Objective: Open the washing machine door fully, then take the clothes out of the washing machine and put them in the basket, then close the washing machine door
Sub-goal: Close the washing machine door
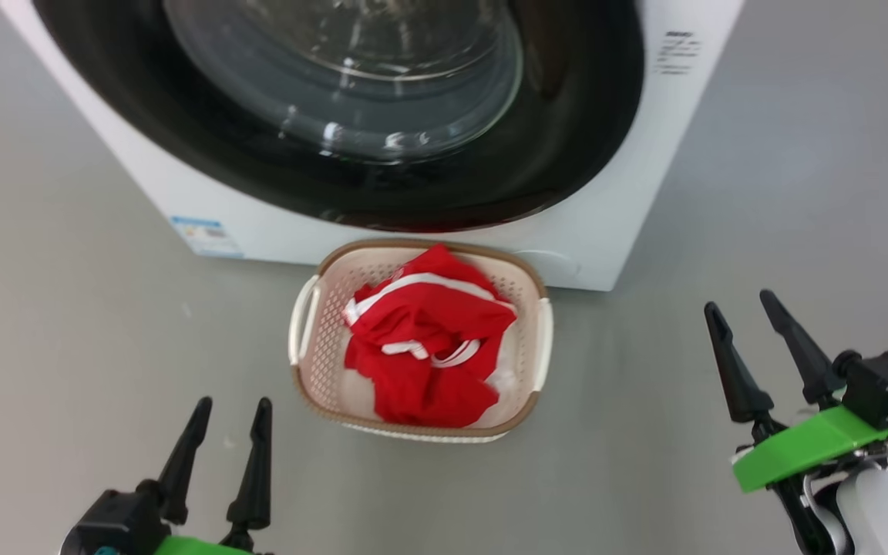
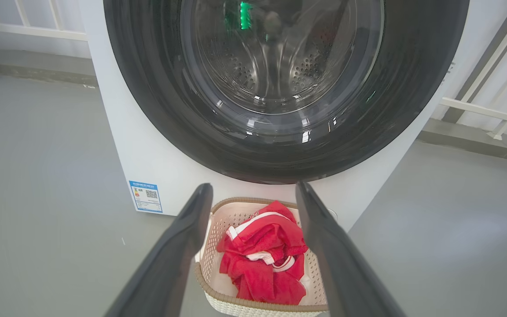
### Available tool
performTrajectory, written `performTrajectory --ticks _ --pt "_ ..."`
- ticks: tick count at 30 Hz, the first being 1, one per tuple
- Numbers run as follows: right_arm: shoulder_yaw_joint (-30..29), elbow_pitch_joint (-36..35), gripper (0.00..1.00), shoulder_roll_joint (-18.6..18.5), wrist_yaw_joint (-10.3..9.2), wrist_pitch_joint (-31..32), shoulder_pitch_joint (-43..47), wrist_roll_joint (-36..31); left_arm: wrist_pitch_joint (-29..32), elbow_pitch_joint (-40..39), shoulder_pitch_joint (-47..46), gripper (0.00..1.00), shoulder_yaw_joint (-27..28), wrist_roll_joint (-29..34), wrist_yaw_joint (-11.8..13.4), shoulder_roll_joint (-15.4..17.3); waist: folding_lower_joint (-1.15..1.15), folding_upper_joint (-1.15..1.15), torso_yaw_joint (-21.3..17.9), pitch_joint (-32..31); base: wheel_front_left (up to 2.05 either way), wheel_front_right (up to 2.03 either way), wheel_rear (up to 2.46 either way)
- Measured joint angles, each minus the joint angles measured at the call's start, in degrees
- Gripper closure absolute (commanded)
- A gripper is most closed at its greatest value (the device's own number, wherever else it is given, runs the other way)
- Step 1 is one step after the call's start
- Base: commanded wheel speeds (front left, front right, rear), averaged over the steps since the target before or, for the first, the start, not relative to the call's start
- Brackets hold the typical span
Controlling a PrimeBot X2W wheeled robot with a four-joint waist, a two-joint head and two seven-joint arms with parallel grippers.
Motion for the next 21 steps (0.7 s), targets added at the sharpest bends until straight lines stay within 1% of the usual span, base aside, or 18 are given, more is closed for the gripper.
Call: performTrajectory --ticks 6,10,15,21 --pt "-1.26 -0.48 0.00 0.84 0.00 0.01 3.56 0.00 0.00 0.67 1.20 0.00 2.76 0.49 -0.01 0.03 0.00 0.00 -3.33 -2.41 0.00 0.00 0.00" --pt "-1.58 -0.86 0.00 1.18 0.00 0.02 6.02 0.00 0.00 0.70 2.44 0.00 3.65 1.24 -0.01 0.12 0.00 0.00 -5.07 -4.18 0.00 0.00 0.00" --pt "-1.87 -1.16 0.00 1.19 0.00 0.02 9.49 -0.01 0.00 0.59 3.64 0.00 3.88 1.45 -0.01 0.51 0.00 0.00 -6.50 -6.56 0.00 0.00 0.00" --pt "-3.59 -1.62 0.00 1.16 0.00 0.02 12.87 -0.34 0.00 0.60 6.09 0.00 3.78 1.42 -0.01 1.10 0.00 0.00 -7.78 -9.22 0.00 0.00 0.00"
